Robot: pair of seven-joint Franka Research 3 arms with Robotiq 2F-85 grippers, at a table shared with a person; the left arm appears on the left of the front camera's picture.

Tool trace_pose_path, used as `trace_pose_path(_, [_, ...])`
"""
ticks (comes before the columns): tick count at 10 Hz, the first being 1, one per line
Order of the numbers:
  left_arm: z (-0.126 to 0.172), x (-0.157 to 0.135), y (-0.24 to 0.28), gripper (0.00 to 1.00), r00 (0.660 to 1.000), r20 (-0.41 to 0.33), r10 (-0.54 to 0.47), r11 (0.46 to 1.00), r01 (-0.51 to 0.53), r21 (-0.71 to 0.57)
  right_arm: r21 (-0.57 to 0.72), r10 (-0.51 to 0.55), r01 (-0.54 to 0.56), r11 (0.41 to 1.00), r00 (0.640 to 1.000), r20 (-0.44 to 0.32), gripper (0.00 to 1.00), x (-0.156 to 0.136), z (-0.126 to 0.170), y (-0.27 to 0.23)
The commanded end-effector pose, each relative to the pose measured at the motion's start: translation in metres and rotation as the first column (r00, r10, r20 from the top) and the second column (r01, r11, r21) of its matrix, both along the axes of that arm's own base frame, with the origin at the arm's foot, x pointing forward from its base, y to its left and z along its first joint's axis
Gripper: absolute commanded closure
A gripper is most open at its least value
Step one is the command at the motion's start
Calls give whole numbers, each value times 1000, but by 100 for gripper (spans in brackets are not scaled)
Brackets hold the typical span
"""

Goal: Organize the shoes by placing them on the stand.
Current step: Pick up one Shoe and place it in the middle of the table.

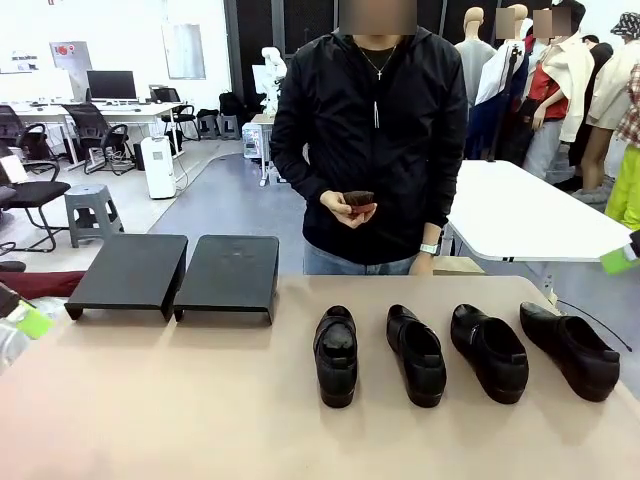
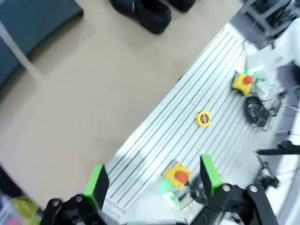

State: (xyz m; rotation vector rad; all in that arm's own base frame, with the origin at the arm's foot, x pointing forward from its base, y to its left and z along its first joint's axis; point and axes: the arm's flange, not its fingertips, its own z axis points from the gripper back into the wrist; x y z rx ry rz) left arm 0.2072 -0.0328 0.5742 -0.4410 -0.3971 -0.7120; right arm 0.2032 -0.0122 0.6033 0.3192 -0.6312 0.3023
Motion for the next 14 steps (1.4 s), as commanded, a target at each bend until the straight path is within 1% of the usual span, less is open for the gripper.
trace_pose_path(1, [-2,11,-22,0,999,-20,-41,999,40,-37,-19,52,-52,998,999,-13,0,13,-4,20])
trace_pose_path(12, [-2,11,-22,0,999,-20,-41,999,40,-37,-19,52,-52,998,999,-13,0,13,-4,20])
trace_pose_path(13, [-2,11,-22,0,999,-20,-41,999,40,-37,-35,25,-26,999,999,-34,0,10,-7,20])
trace_pose_path(14, [-2,11,-22,0,999,-20,-41,999,40,-37,-157,-62,49,986,995,-80,0,29,-15,31])
